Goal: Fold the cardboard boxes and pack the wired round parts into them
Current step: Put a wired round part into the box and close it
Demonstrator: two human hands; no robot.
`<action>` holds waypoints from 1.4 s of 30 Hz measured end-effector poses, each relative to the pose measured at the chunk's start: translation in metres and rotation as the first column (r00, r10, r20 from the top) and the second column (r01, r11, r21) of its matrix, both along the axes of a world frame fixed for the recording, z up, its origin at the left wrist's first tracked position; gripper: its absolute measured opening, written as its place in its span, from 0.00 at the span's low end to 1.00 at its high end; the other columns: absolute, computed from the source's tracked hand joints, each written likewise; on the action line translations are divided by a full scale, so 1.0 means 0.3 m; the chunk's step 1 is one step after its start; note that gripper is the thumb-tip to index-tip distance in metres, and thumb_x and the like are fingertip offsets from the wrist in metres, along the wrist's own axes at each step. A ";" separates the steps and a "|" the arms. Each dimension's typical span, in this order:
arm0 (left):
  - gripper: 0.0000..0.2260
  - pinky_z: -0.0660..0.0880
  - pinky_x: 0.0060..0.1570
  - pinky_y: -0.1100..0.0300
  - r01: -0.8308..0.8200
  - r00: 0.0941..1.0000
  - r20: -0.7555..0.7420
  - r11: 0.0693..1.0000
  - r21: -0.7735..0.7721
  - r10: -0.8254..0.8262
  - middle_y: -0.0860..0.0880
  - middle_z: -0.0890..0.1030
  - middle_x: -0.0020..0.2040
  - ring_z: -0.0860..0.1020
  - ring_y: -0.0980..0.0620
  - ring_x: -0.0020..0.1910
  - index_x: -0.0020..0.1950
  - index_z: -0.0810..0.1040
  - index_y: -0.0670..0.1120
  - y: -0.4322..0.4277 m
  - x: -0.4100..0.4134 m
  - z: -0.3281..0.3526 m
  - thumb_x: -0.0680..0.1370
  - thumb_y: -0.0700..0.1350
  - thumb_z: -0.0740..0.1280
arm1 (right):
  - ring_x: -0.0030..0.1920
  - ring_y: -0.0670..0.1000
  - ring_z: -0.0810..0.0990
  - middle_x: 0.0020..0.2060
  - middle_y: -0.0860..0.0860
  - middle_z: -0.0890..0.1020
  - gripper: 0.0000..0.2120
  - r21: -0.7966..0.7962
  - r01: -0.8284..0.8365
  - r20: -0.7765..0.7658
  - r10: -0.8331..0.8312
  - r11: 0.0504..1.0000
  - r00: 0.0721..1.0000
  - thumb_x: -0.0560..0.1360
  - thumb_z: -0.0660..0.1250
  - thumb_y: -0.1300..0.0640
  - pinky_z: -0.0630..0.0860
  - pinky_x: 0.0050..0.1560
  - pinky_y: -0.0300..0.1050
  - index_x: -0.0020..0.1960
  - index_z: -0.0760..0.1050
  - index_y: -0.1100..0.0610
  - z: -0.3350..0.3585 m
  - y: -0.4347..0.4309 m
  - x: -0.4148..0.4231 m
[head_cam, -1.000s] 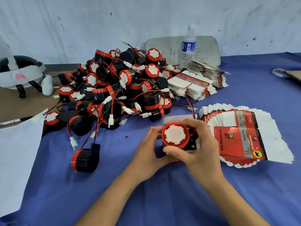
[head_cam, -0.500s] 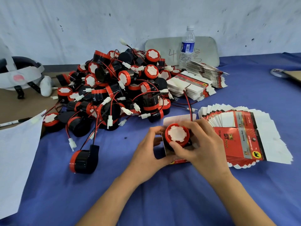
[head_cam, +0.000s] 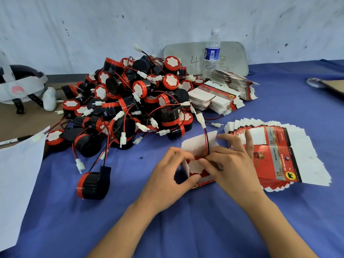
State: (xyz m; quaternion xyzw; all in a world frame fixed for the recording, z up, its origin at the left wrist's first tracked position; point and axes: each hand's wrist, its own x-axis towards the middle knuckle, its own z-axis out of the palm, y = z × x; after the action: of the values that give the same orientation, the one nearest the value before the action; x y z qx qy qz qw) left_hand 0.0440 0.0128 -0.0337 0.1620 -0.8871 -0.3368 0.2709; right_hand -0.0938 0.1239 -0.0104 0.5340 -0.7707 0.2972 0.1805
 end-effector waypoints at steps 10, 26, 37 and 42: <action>0.13 0.68 0.31 0.61 -0.112 0.993 0.022 0.966 -0.233 0.120 0.59 0.63 0.43 0.69 0.53 0.34 0.41 0.70 0.53 0.030 -0.005 0.034 0.72 0.61 0.65 | 0.54 0.56 0.77 0.42 0.37 0.78 0.10 -0.311 -0.070 0.325 0.175 0.948 0.929 0.72 0.69 0.63 0.71 0.59 0.61 0.46 0.82 0.49 0.014 -0.002 0.033; 0.19 0.78 0.46 0.58 -0.117 0.993 -0.029 0.988 -0.104 0.115 0.62 0.73 0.57 0.76 0.60 0.50 0.61 0.68 0.62 0.054 -0.005 0.027 0.72 0.55 0.67 | 0.36 0.48 0.75 0.42 0.54 0.79 0.01 -0.247 -0.053 0.122 0.086 0.968 0.989 0.73 0.71 0.66 0.72 0.35 0.39 0.42 0.80 0.63 0.005 0.002 0.032; 0.26 0.76 0.45 0.67 -0.116 0.991 -0.069 0.993 -0.008 0.116 0.69 0.71 0.59 0.76 0.66 0.47 0.64 0.61 0.69 0.072 -0.017 0.011 0.72 0.52 0.67 | 0.54 0.58 0.76 0.41 0.46 0.83 0.04 -0.014 0.139 -0.110 -0.140 0.990 0.984 0.68 0.71 0.57 0.63 0.56 0.53 0.35 0.82 0.52 -0.001 0.001 0.057; 0.26 0.78 0.46 0.58 -0.135 0.988 -0.068 0.990 0.051 0.138 0.71 0.72 0.57 0.78 0.63 0.49 0.62 0.60 0.75 0.070 -0.017 -0.006 0.72 0.51 0.66 | 0.53 0.59 0.79 0.37 0.46 0.82 0.08 0.028 0.263 -0.081 -0.260 0.964 0.962 0.65 0.77 0.58 0.60 0.59 0.54 0.31 0.79 0.53 0.006 -0.005 0.069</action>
State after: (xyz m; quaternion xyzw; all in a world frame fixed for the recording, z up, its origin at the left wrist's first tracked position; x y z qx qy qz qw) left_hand 0.0388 0.0339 -0.0355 0.2164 -0.8557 -0.3434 0.3209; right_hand -0.0731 0.1225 -0.0087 0.4418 -0.8326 0.2349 0.2374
